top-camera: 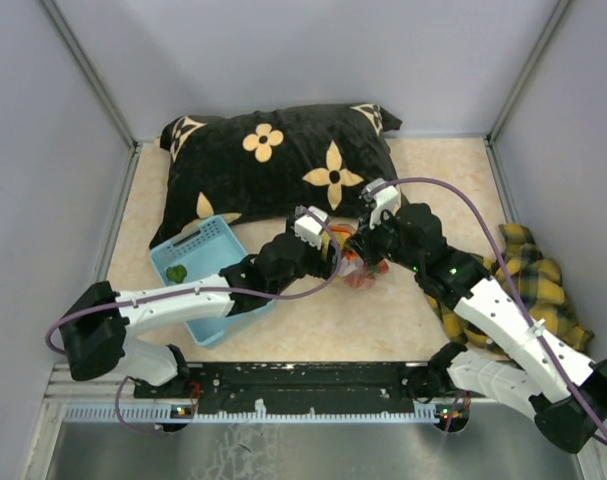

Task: Place the food in the zip-top bag and seal the zipper
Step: Place the fake fruit in the zipper food storage bag.

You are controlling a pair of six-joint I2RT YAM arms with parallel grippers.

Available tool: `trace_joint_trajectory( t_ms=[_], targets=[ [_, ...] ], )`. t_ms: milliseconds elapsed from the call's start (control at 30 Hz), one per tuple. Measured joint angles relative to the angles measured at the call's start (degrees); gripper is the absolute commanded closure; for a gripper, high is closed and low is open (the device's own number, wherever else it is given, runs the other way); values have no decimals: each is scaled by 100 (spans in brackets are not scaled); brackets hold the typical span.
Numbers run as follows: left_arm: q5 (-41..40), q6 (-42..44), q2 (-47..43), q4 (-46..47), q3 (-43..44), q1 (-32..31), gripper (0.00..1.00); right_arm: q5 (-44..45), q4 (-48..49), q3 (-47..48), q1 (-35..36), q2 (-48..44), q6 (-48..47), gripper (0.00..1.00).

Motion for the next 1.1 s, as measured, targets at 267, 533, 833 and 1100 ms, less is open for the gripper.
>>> trace_joint_trajectory(
  t_ms=[267,533,833,1100],
  targets=[
    [461,-17,-409,173,-358,184,43,-22,0,0,0,-39,0,100],
    [1676,-184,-1047,330,-898,826,42,-68,0,0,0,-39,0,100],
    [2391,-195,-1008,376,-894,879,43,-188,4,0,0,-13,4,100],
    [2673,-133,-538,411,-568,728,43,-264,7,0,0,9,7,100]
  ],
)
